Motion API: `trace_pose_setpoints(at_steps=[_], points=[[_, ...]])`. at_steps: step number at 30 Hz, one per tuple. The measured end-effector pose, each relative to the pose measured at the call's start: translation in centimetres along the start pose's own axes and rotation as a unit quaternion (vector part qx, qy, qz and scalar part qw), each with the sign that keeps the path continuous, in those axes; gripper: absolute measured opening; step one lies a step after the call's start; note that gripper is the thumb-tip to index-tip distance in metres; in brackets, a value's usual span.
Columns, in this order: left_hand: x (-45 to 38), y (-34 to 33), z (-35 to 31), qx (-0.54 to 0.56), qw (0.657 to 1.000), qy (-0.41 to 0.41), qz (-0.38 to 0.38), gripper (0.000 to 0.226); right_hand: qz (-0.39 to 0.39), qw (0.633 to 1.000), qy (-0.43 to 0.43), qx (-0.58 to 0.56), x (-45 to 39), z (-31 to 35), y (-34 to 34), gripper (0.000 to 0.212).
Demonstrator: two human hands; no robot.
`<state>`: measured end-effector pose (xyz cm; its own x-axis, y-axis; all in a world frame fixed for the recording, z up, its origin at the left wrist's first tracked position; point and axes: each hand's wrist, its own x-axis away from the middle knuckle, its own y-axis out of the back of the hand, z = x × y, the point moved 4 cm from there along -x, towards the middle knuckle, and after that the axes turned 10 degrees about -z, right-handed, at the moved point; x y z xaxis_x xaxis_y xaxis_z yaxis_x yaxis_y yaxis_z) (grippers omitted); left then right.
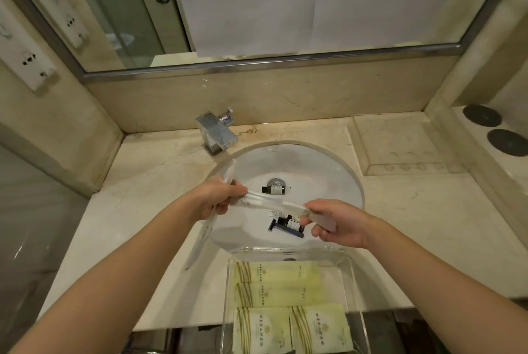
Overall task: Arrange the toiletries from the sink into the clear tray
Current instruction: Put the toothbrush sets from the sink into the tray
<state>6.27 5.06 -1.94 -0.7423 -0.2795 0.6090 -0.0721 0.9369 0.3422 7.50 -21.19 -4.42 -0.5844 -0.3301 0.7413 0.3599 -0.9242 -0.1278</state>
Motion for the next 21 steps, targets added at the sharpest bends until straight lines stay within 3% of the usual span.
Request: trace_pose_setpoints(at_steps=[9, 12, 17, 21], points=[[1.5, 0.4, 2.7, -0.113, 0.993, -0.001, -0.015, 0.018, -0.091, 0.991, 0.034, 0.096, 1.1, -1.9, 1.7, 0.009], [1.6, -0.1, 4.3, -0.176, 0.984, -0.001, 0.013, 0.019, -0.137, 0.981, 0.041, 0.127, 1.2, -3.0, 2.7, 0.01], [2.7, -2.5, 6.3, -0.315, 0.945, -0.023, 0.088, 0.023, -0.168, 0.943, 0.055, 0.282, 1.8, -4.8, 3.4, 0.017], [3.1, -4.6, 6.8, -0.403, 0.91, -0.064, 0.071, 0.031, -0.185, 0.893, 0.073, 0.405, 1.8, -5.7, 3.8, 0.018]])
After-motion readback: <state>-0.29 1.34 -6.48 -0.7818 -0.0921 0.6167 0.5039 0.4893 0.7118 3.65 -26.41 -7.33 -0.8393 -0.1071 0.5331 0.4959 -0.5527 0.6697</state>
